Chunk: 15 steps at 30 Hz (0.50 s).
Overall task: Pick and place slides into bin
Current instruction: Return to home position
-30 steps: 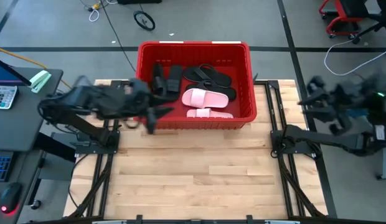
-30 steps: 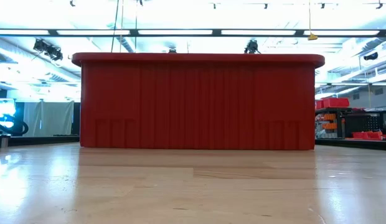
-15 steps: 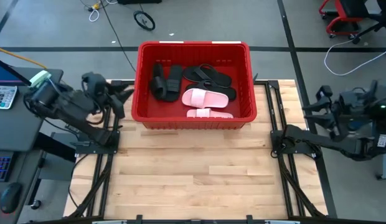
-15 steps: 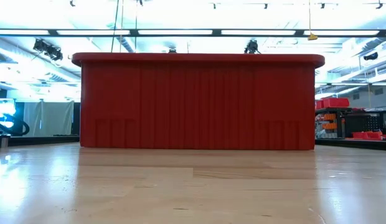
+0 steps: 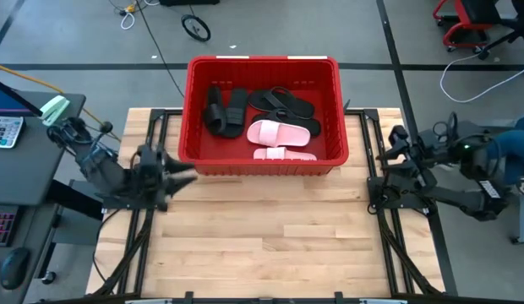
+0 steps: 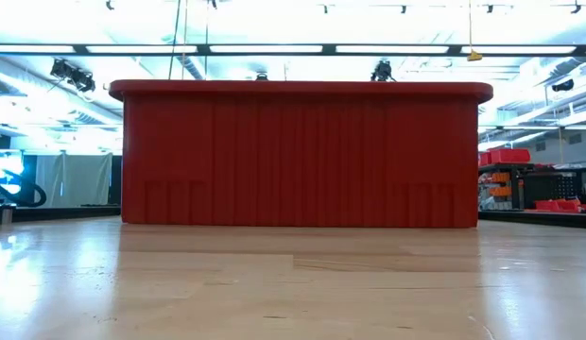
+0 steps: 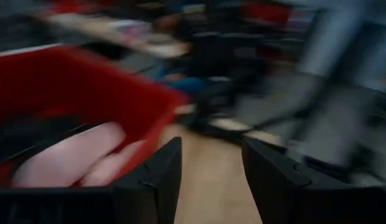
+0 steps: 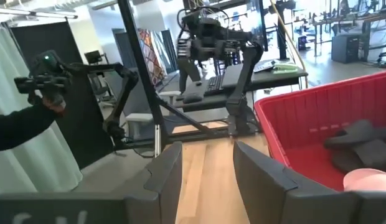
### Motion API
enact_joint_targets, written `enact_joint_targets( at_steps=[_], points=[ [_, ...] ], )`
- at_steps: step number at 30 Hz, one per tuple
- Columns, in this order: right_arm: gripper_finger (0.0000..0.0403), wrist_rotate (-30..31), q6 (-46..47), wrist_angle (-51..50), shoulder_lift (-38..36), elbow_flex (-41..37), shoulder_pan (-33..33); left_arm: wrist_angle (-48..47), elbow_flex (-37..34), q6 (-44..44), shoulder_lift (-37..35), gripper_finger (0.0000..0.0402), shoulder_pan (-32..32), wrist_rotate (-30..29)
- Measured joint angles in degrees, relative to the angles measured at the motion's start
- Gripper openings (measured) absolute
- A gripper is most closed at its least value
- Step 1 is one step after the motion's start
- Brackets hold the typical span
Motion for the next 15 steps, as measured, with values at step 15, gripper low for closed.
enact_joint_targets(
  at_steps=[15],
  points=[
    [0.0149, 4.2, 7.0, 5.9, -16.1, -6.8, 0.0, 8.6, -4.1, 24.8, -13.0, 0.0172, -1.7, 13.0]
  ],
)
